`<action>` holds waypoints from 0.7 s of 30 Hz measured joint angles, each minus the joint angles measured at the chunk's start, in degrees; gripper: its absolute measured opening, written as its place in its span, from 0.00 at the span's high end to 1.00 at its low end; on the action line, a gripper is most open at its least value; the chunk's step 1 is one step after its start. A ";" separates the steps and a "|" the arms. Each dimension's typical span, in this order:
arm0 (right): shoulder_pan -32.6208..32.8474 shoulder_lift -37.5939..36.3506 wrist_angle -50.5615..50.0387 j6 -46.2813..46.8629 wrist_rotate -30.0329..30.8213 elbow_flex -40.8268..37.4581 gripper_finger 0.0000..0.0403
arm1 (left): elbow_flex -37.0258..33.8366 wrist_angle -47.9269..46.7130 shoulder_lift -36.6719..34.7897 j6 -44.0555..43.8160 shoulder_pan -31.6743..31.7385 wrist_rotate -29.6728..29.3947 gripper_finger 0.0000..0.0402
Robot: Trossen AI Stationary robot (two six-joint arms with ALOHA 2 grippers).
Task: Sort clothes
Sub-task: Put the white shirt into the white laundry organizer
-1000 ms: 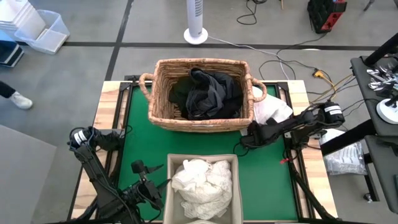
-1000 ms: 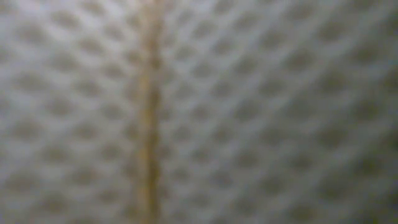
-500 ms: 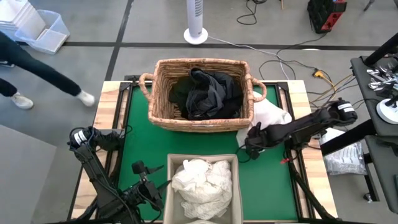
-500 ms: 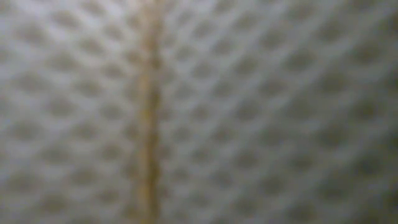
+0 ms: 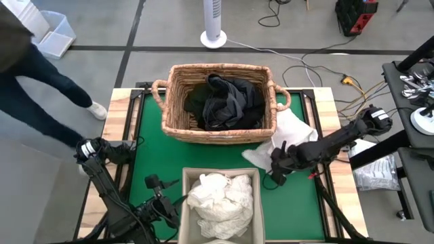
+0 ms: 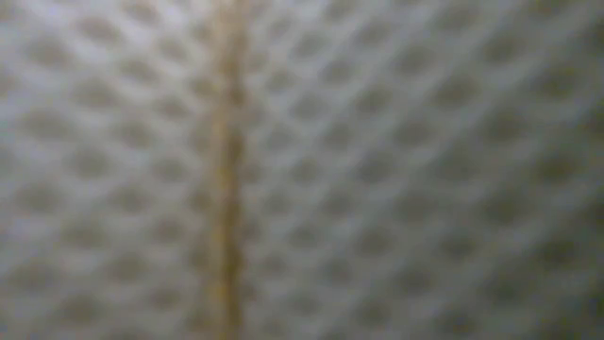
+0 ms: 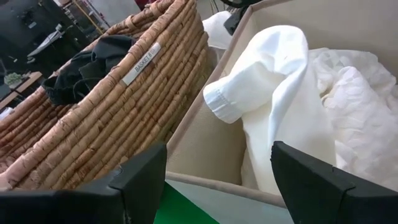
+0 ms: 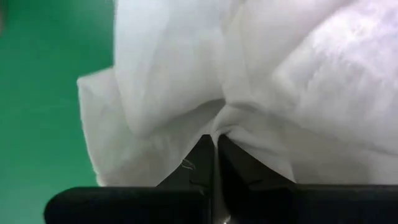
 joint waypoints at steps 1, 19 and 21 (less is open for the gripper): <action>0.87 0.00 0.80 -0.01 -0.56 0.02 0.98 | 0.00 0.06 0.00 0.02 0.17 0.00 0.34; 23.11 -0.04 8.24 10.77 -5.72 4.46 0.98 | 0.17 2.54 0.00 0.04 0.76 -0.04 0.34; 25.07 0.22 7.96 9.69 -4.24 7.35 0.98 | 0.38 2.52 0.00 0.04 0.76 -0.04 0.34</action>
